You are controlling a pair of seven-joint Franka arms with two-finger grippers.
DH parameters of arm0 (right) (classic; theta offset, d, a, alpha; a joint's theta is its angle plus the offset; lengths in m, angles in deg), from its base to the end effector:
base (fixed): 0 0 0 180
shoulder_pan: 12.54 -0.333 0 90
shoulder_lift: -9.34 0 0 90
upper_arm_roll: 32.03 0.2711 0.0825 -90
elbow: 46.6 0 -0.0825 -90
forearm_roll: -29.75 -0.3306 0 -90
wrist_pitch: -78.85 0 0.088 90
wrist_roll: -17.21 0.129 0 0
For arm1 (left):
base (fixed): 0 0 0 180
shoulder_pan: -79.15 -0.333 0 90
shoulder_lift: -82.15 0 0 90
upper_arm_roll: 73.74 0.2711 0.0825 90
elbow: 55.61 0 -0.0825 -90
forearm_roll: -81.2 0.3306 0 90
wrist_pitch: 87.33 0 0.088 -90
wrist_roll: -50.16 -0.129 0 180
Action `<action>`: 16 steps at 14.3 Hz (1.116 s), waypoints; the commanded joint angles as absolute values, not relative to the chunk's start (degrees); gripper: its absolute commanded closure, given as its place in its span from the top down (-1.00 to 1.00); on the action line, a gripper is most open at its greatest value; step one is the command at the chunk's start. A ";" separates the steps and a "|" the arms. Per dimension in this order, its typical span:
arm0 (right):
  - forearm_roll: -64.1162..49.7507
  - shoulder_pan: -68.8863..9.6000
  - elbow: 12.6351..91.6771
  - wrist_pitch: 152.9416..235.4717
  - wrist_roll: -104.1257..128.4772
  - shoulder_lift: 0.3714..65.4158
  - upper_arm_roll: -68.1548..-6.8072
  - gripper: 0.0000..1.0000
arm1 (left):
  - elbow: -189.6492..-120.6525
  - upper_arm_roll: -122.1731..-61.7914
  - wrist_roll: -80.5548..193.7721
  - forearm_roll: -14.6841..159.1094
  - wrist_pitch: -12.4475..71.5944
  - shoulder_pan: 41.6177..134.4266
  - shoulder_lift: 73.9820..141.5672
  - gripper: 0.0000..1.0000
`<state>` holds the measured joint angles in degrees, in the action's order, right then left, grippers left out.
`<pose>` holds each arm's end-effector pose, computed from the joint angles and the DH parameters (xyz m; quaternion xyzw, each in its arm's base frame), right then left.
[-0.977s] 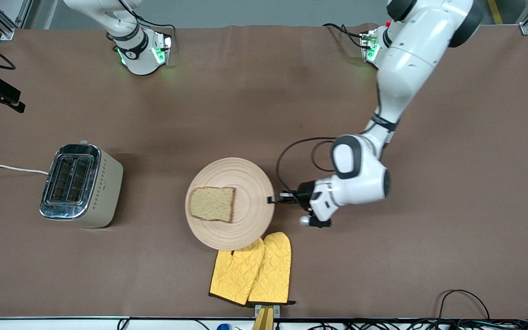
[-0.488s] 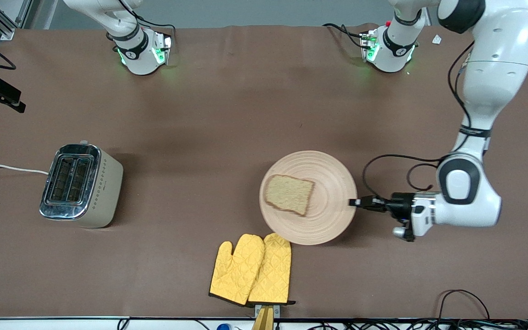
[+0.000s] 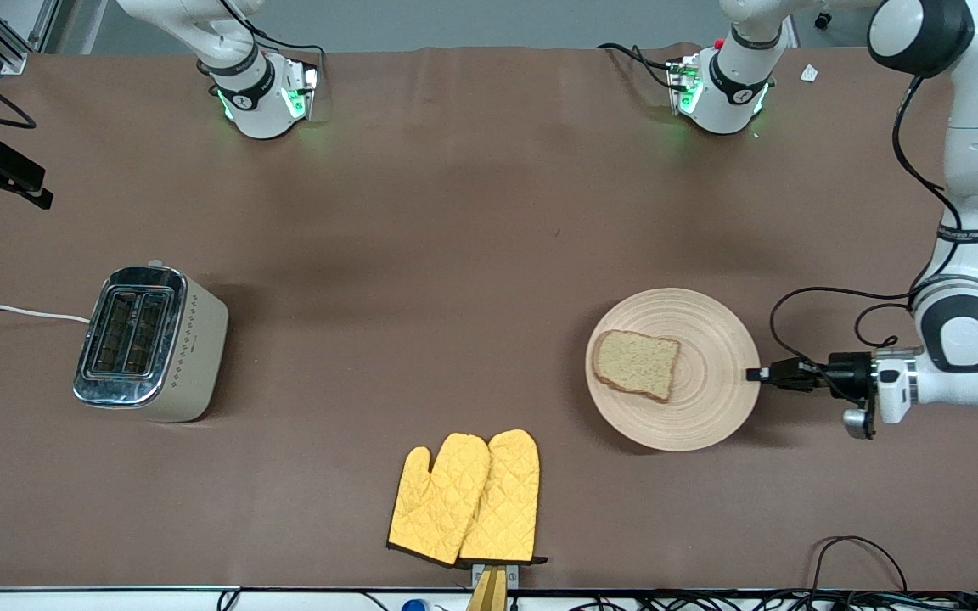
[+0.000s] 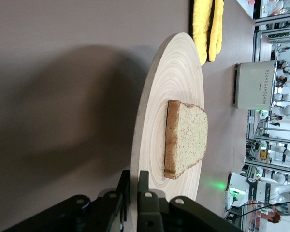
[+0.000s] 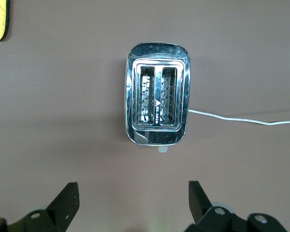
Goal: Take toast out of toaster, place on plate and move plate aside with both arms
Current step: 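Drag the plate with the bread away from the toaster with the left gripper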
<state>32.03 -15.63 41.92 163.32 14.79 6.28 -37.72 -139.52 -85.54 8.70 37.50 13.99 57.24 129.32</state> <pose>0.4760 -0.0283 0.5860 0.9998 -0.0032 -0.0095 0.0168 0.5986 0.0461 0.1883 0.8799 -0.0676 -0.0309 0.4693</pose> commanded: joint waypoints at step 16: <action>32.30 -15.97 42.78 162.43 15.89 5.56 -37.74 1.00 | -137.19 -86.22 4.36 51.56 9.62 43.81 131.29 1.00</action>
